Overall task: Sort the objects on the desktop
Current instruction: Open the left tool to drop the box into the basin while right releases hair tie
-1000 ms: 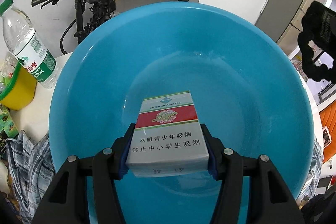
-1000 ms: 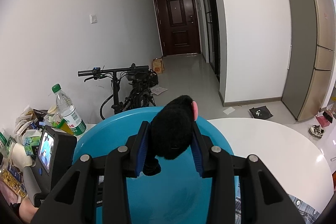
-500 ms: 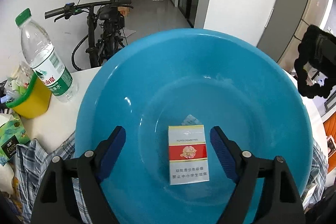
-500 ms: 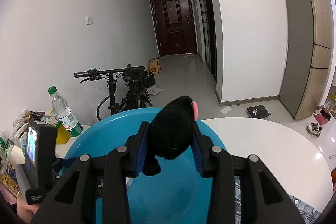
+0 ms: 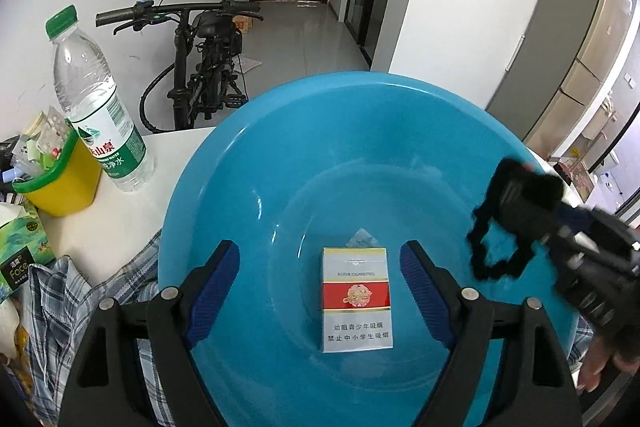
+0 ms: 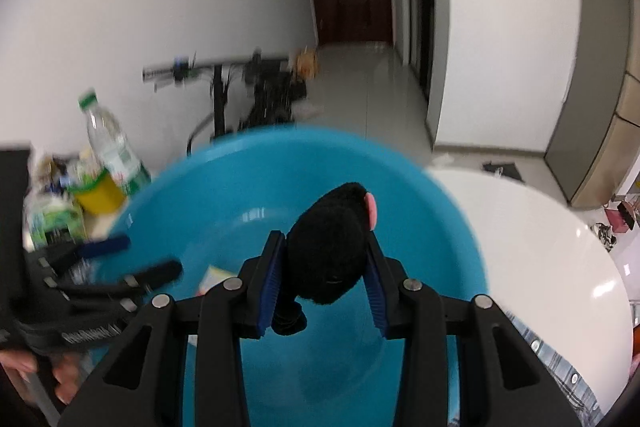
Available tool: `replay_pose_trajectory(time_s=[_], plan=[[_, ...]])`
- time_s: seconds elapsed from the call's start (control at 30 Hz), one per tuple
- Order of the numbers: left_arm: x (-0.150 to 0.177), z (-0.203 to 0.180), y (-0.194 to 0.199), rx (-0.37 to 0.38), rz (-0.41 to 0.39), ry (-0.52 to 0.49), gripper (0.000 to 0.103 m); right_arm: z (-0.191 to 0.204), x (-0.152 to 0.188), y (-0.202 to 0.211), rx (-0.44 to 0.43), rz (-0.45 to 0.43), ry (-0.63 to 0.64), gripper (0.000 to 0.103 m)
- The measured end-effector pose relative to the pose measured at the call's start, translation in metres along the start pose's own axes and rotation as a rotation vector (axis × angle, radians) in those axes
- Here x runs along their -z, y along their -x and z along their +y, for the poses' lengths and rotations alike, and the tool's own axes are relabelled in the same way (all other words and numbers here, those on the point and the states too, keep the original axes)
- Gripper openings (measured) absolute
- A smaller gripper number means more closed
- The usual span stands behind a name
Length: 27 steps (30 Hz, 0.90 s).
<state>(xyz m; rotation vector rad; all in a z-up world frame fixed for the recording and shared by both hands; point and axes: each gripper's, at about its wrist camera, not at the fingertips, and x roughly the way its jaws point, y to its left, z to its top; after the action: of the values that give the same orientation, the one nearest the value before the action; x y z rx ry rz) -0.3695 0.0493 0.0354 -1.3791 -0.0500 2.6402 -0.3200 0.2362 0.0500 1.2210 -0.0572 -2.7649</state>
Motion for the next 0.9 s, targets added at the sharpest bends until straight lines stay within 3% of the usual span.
replay_pose_trajectory(time_s=[0.23,0.73,0.8,0.9], plan=[[-0.003,0.009,0.001,-0.003,0.004,0.015,0.085,0.012,0.014,-0.030,-0.024,0.148,0.072,0.037],[-0.006,0.016,0.009,0.007,-0.014,0.029,0.085,0.008,0.011,-0.032,-0.013,0.142,0.070,0.040],[-0.006,0.014,0.009,-0.010,-0.009,0.018,0.085,0.010,0.009,-0.029,0.012,0.118,0.074,0.047],[-0.006,0.012,0.012,-0.030,-0.031,0.008,0.085,0.008,0.005,-0.018,0.067,0.062,0.081,0.071]])
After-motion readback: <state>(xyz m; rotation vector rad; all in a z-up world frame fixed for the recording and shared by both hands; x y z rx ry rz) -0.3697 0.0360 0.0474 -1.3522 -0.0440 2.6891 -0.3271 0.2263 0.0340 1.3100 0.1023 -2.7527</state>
